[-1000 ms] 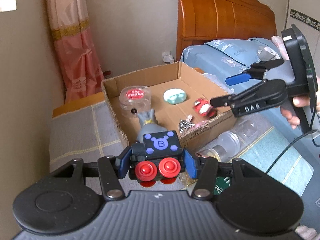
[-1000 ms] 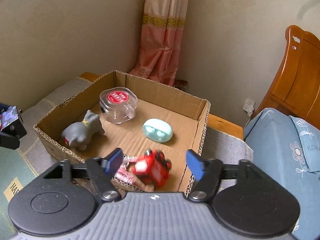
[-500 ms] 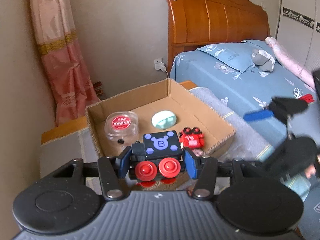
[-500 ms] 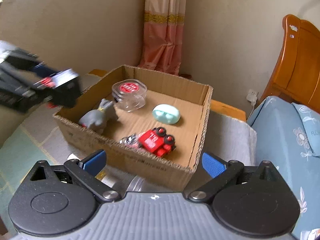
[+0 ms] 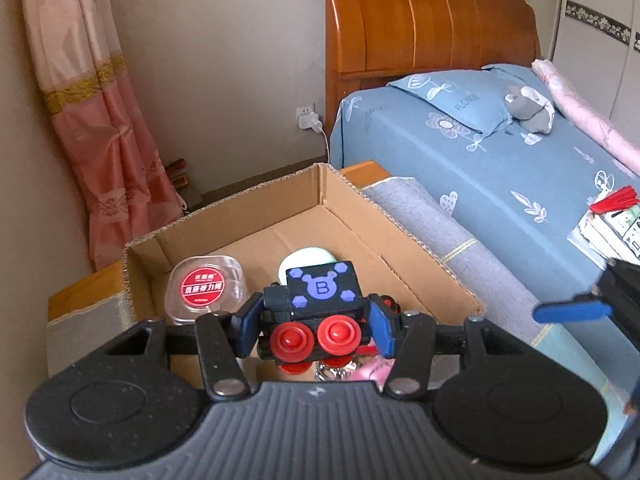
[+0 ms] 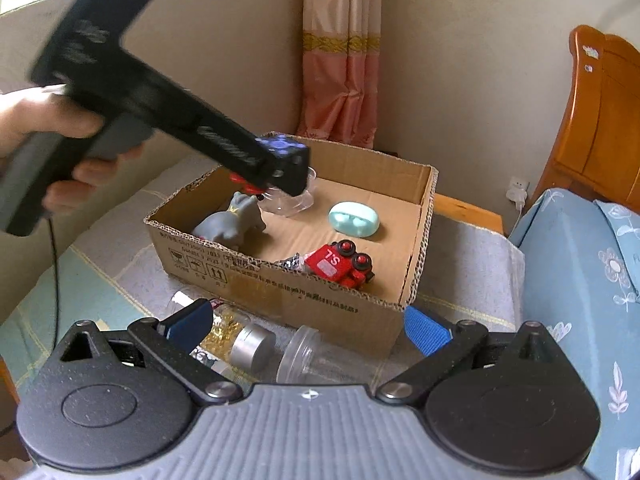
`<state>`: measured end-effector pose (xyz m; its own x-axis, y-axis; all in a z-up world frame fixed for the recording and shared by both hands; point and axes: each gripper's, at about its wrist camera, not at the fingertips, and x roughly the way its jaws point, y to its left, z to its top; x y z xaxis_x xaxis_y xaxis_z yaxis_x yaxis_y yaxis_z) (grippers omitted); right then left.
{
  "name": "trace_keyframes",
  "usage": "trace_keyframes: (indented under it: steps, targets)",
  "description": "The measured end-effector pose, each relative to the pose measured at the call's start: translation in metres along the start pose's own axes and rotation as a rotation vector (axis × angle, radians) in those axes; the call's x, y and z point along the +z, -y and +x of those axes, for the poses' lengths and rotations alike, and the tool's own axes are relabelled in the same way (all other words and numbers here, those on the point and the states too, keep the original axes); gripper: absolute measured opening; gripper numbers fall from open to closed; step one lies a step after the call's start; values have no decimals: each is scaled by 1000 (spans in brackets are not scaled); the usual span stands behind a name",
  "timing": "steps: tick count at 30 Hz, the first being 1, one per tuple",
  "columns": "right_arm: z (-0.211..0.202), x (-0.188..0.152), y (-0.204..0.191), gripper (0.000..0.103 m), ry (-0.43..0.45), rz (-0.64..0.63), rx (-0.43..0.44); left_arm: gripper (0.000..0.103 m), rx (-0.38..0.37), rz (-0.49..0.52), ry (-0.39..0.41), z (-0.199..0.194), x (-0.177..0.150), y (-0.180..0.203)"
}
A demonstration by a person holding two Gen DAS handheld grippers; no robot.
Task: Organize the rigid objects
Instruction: 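Carry toy car and S.L block over the cardboard box and open both grippers, then move left tool to the white MEDICAL bottle while right tool approaches the correction tape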
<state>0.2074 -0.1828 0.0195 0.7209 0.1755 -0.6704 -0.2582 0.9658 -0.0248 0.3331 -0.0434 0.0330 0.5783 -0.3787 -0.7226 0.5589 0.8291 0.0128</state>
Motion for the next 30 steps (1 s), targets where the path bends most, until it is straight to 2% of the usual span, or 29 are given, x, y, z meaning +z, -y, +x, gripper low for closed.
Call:
trace_keyframes:
  steps: [3, 4, 5, 7, 9, 12, 20, 30]
  targets:
    - [0, -4, 1, 103, -6, 4, -9, 54, 11, -16, 7, 8, 3, -1]
    - [0, -5, 2, 103, -8, 5, -13, 57, 14, -18, 14, 10, 3, -1]
    - [-1, -6, 1, 103, -9, 8, -14, 76, 20, -20, 19, 12, 3, -2]
    - [-2, -8, 1, 103, -8, 16, -14, 99, 44, -27, 21, 13, 3, -3]
    - [-4, -8, 2, 103, -4, 24, -17, 99, 66, -26, 48, 8, 1, -4]
    - [-9, -9, 0, 103, 5, 33, -18, 100, 80, -24, 42, 1, -4, -5]
    - [-19, -17, -7, 103, 8, 79, -28, 100, 89, -18, 37, -29, -22, -1]
    - [-39, -27, -21, 103, 33, 124, -51, 102, 86, -32, 79, -70, -48, 9]
